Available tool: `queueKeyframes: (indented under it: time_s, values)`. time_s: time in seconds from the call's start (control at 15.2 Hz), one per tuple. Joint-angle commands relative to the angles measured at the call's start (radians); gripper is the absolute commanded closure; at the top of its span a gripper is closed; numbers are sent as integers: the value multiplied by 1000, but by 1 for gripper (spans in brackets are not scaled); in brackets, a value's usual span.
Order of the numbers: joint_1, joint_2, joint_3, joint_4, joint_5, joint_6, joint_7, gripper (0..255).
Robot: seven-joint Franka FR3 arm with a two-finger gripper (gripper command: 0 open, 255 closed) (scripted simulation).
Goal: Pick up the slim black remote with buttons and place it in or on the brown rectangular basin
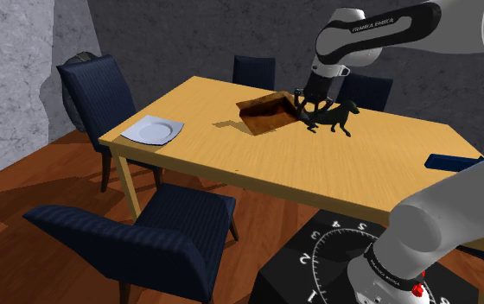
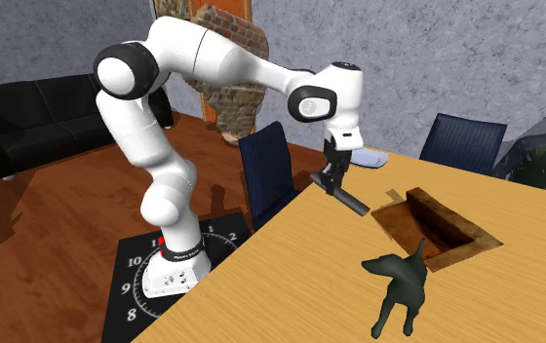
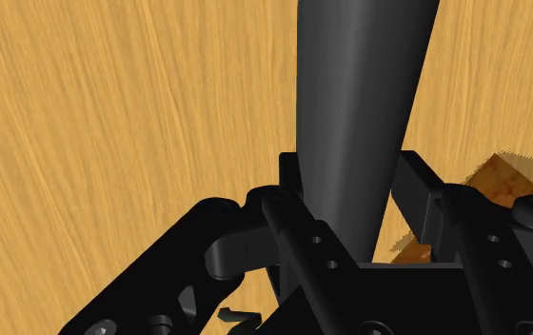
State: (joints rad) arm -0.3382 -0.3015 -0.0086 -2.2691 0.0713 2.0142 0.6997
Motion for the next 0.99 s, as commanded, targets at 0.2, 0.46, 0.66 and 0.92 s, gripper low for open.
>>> queueKeyframes:
  time_s: [0.2,0.46,0.66,0.92]
  values:
    - [-4,195,-8,201,1,-8,-12,255]
    - [-8,355,-14,389,4,-36,-21,255]
    - [-13,479,-16,547,7,-71,-27,255]
    - [-20,657,-18,796,11,-143,-31,255]
